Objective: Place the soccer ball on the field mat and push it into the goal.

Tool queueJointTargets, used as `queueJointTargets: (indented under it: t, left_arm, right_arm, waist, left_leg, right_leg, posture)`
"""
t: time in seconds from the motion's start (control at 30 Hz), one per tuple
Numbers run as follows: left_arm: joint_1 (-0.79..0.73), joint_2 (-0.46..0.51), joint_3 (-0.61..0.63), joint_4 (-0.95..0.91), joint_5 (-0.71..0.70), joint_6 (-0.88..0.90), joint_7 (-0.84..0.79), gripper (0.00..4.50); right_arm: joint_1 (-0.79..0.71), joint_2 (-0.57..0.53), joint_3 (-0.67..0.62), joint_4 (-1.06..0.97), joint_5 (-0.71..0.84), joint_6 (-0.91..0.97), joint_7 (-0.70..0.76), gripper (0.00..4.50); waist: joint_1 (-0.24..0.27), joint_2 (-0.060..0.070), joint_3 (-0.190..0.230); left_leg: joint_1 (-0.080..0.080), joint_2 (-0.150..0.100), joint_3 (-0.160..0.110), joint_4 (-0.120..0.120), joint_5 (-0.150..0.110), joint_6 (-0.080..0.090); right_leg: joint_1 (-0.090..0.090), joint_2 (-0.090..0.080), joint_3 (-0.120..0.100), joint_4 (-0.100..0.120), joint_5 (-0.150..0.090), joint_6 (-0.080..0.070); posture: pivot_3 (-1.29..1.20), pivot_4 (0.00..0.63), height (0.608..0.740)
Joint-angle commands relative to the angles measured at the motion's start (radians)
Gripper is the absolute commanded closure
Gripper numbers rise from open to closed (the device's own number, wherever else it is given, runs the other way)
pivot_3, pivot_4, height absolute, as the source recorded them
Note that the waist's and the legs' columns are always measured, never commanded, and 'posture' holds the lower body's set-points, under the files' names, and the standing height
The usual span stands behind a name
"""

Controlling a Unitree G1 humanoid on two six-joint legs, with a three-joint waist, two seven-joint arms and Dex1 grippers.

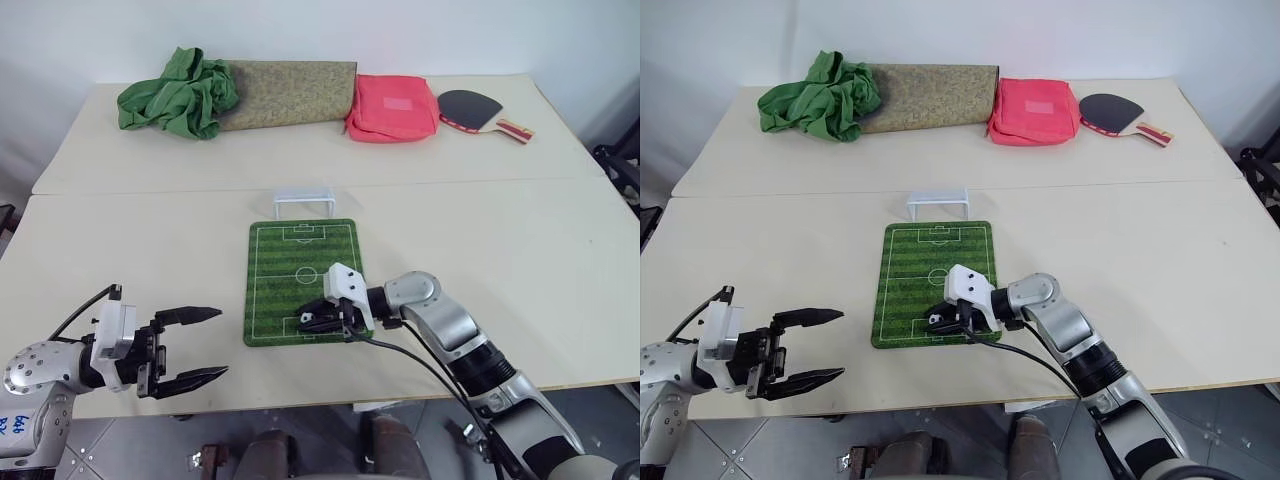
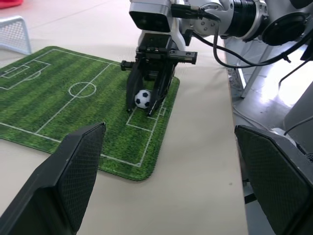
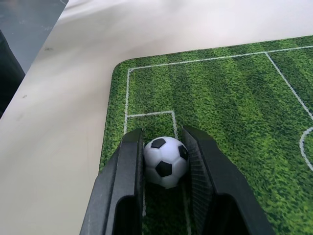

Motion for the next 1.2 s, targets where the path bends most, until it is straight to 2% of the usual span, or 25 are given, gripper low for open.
queueJointTargets:
  t: [0.03, 0.13, 0.43, 0.57, 0.87, 0.93, 1.0, 1.13, 1.2]
  left_arm:
    - [0.011, 0.009, 0.029, -0.021, -0.020, -0.007, 0.000, 0.00]
    - [0.012, 0.008, 0.031, -0.019, -0.019, -0.008, -0.001, 0.00]
    - [0.022, 0.005, 0.041, -0.015, -0.021, -0.011, -0.003, 0.00]
    - [0.028, 0.004, 0.045, -0.009, -0.024, -0.012, -0.009, 0.00]
    - [0.013, -0.009, 0.034, 0.019, -0.011, -0.035, -0.020, 0.00]
    - [0.003, -0.012, 0.029, 0.034, -0.009, -0.050, -0.032, 0.00]
    - [-0.010, -0.003, 0.022, 0.059, -0.005, -0.066, -0.062, 0.00]
    - [-0.031, 0.010, 0.017, 0.095, 0.000, -0.083, -0.093, 0.00]
    - [-0.038, 0.012, 0.011, 0.105, 0.006, -0.091, -0.101, 0.00]
  right_arm:
    - [0.003, 0.016, 0.003, 0.013, -0.002, -0.014, 0.004, 2.66]
    - [0.001, 0.028, -0.003, 0.028, -0.013, -0.064, -0.001, 1.67]
    - [-0.003, 0.030, -0.009, 0.036, -0.007, -0.085, 0.011, 1.67]
    - [-0.004, 0.016, -0.034, 0.005, 0.040, -0.087, 0.060, 1.67]
    - [-0.057, -0.011, -0.207, 0.004, 0.099, -0.171, 0.027, 1.67]
    - [-0.034, -0.047, -0.238, -0.047, 0.149, -0.154, 0.076, 1.67]
    - [0.055, -0.124, -0.256, -0.186, 0.229, -0.101, 0.148, 1.67]
    - [0.216, -0.229, -0.260, -0.366, 0.306, -0.048, 0.193, 1.67]
    - [0.298, -0.264, -0.256, -0.412, 0.311, -0.052, 0.200, 1.30]
  waist:
    - [0.000, 0.000, 0.000]
    - [0.000, 0.000, 0.000]
    - [-0.001, 0.000, 0.000]
    - [-0.001, 0.000, 0.000]
    - [0.000, 0.000, 0.000]
    - [0.004, 0.000, 0.000]
    - [0.007, 0.000, 0.000]
    - [0.008, 0.000, 0.000]
    - [0.006, 0.000, 0.000]
  left_leg:
    - [0.000, 0.000, 0.000, 0.000, 0.000, 0.000]
    - [0.000, 0.000, 0.000, 0.000, 0.000, 0.000]
    - [0.000, 0.000, 0.000, 0.000, 0.000, 0.000]
    - [0.000, 0.000, 0.000, 0.000, 0.000, 0.000]
    - [0.000, 0.000, 0.000, 0.000, 0.000, 0.000]
    - [0.000, 0.000, 0.000, 0.000, 0.000, 0.000]
    - [-0.001, 0.000, 0.000, 0.000, 0.000, 0.000]
    - [-0.003, 0.000, -0.002, -0.001, 0.000, 0.000]
    - [-0.003, 0.000, -0.001, -0.001, 0.000, 0.000]
  right_leg:
    - [0.000, 0.000, 0.000, 0.000, 0.000, 0.000]
    - [0.000, 0.000, 0.000, 0.000, 0.000, 0.000]
    - [0.000, 0.000, 0.000, 0.000, 0.000, 0.000]
    - [0.000, 0.000, 0.000, 0.000, 0.000, 0.000]
    - [0.000, 0.000, 0.000, 0.000, 0.000, 0.000]
    - [0.000, 0.000, 0.000, 0.000, 0.000, 0.000]
    - [0.000, 0.000, -0.001, 0.000, 0.000, 0.000]
    - [0.000, 0.000, -0.003, -0.002, 0.000, 0.000]
    - [0.000, 0.000, -0.003, -0.003, 0.000, 0.000]
  posture:
    - [0.00, 0.150, 0.740]
    - [0.00, 0.150, 0.740]
    - [0.00, 0.150, 0.740]
    - [0.00, 0.150, 0.740]
    - [0.00, 0.150, 0.740]
    - [0.00, 0.150, 0.740]
    - [0.00, 0.150, 0.740]
    - [0.00, 0.150, 0.740]
    - [0.00, 0.150, 0.740]
